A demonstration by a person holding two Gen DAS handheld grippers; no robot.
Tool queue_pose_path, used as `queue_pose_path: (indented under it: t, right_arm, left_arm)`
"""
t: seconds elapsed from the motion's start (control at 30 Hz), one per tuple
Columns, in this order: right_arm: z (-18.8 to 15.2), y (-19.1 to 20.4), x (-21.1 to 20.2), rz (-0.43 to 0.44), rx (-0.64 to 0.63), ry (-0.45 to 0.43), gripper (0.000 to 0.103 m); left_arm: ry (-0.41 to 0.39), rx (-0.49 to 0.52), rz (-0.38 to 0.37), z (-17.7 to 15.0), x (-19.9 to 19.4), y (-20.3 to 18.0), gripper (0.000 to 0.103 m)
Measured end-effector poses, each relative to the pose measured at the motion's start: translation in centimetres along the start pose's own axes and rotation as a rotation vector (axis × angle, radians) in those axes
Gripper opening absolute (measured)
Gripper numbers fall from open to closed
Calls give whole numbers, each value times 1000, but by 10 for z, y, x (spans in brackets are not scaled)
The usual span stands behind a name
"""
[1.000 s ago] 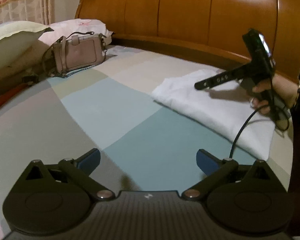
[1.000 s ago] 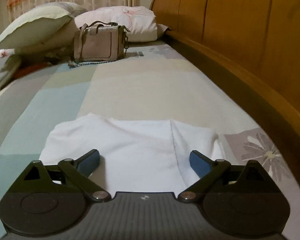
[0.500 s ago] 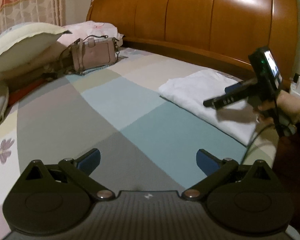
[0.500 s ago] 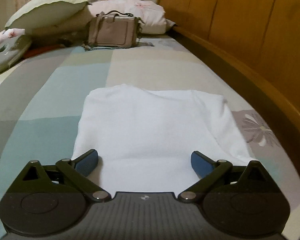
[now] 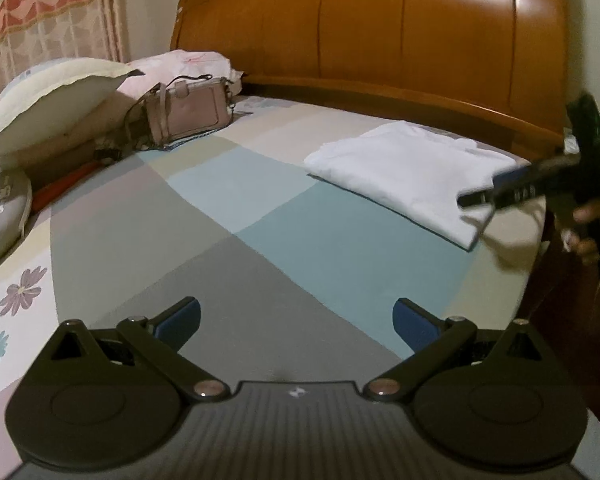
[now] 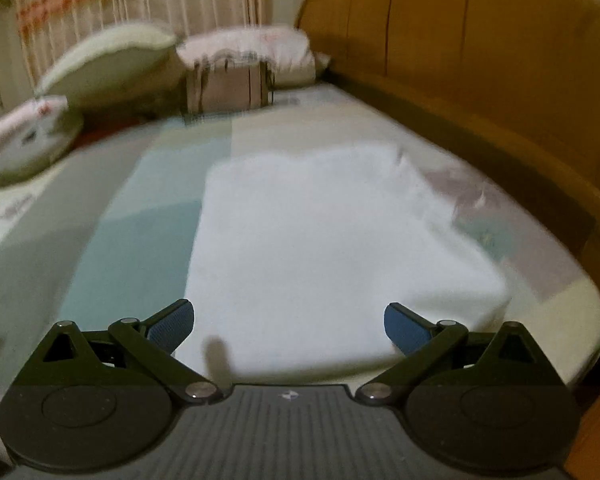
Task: Fold clothes
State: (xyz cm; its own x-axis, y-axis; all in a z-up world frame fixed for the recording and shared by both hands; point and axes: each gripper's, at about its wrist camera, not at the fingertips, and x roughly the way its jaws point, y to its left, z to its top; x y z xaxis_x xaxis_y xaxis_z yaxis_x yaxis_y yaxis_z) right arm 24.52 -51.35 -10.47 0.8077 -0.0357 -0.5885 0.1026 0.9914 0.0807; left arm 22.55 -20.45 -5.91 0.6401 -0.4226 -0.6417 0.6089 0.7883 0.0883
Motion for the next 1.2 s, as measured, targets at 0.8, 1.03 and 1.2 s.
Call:
queue_pose_path:
  t: [0.8, 1.03, 1.2]
  right_arm:
    - [31, -64, 45, 11, 232, -43, 98]
    - [44, -45, 33, 45, 183, -87, 103]
    - [50, -41, 58, -1, 186, -11, 103]
  left_arm:
    - [82, -10, -29, -9, 26, -2, 102]
    - [80, -27, -17, -7, 33, 3, 102]
    - [93, -53, -40, -6, 31, 5, 102]
